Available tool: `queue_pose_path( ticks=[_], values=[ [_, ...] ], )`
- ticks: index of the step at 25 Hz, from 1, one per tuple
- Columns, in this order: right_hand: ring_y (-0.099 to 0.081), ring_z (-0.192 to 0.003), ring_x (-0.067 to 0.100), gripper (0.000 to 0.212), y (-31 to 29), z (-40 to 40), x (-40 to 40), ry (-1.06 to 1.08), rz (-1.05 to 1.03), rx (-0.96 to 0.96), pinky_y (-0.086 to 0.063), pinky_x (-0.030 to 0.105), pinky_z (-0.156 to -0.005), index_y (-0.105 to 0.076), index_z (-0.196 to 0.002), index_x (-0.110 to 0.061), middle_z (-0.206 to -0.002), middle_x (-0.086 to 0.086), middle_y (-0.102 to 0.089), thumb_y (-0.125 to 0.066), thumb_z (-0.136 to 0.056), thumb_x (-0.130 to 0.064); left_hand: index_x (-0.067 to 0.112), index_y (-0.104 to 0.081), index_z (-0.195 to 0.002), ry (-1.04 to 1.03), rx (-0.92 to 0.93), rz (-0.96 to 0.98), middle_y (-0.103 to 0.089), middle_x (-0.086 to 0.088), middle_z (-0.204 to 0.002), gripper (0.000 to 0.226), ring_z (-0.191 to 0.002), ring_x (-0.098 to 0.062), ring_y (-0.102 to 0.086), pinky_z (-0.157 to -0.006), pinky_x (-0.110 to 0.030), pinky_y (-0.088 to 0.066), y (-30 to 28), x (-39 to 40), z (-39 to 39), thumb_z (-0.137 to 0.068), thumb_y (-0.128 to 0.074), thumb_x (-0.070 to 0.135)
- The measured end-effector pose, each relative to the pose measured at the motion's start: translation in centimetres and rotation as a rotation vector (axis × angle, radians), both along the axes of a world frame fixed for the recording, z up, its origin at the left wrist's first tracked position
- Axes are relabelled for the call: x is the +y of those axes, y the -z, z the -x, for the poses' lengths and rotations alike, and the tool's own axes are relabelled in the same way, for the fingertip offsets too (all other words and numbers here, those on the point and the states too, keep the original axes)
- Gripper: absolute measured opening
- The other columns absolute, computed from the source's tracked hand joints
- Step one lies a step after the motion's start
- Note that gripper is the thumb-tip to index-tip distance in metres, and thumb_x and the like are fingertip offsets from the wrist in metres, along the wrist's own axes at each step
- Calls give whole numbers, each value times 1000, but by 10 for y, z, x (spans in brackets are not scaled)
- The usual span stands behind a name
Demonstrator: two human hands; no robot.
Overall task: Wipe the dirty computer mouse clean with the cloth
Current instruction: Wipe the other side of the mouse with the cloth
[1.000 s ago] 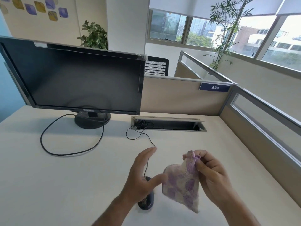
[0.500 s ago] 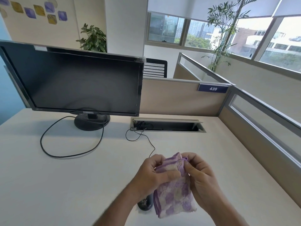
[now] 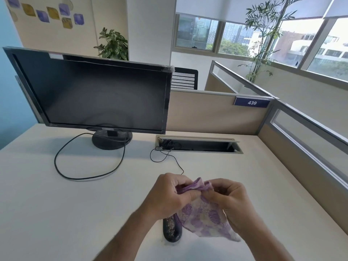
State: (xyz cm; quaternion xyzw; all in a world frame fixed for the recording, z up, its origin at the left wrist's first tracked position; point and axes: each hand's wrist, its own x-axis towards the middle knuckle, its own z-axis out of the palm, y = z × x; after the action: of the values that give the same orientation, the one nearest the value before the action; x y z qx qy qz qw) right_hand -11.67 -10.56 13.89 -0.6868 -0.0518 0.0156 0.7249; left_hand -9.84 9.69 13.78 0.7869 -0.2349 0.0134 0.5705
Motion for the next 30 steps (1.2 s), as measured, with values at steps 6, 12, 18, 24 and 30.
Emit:
queue_pose_path(
  ticks=[6,12,18,24,30],
  values=[
    [-65,-58,7,21,9,11,40,486,314,-247,-50,17,-52,-75,-70,-28,-66,-5,-71,-86,-72,-10,20,-49,-58,-438,-473,-263,-34,4,-43,43,-48,-20,-28,-52,-29,-36,5,-11,15,-92,-70,36],
    [-70,-94,19,31,12,31,69,317,149,-425,-56,26,-78,-80,-100,-25,-98,-4,-69,-65,-89,-1,20,-64,-71,-409,-336,8,-53,3,-52,31,-49,-15,-47,-51,-25,-39,8,-11,25,-100,-57,27],
    [-68,-111,20,59,8,45,70,119,164,-457,-54,31,-94,-73,-115,-13,-113,-2,-75,-44,-70,11,13,-79,-108,-124,120,556,-79,-9,-104,24,-103,-23,-73,-87,-32,-58,18,11,26,-87,-74,22],
    [-75,-79,31,43,40,31,59,111,-19,-169,-60,31,-71,-75,-90,-14,-89,14,-77,-47,-69,10,32,-78,-108,-119,165,209,-79,8,-103,17,-104,-12,-71,-101,-25,-48,24,58,19,-96,-70,24],
    [-67,-92,2,29,108,17,35,170,765,-217,-57,27,-81,-73,-101,-25,-96,-21,-71,-73,-80,-5,25,-70,-95,-193,-201,-955,-70,5,-92,35,-92,-18,-56,-113,-32,-31,74,91,-6,-102,-48,52]
  ],
)
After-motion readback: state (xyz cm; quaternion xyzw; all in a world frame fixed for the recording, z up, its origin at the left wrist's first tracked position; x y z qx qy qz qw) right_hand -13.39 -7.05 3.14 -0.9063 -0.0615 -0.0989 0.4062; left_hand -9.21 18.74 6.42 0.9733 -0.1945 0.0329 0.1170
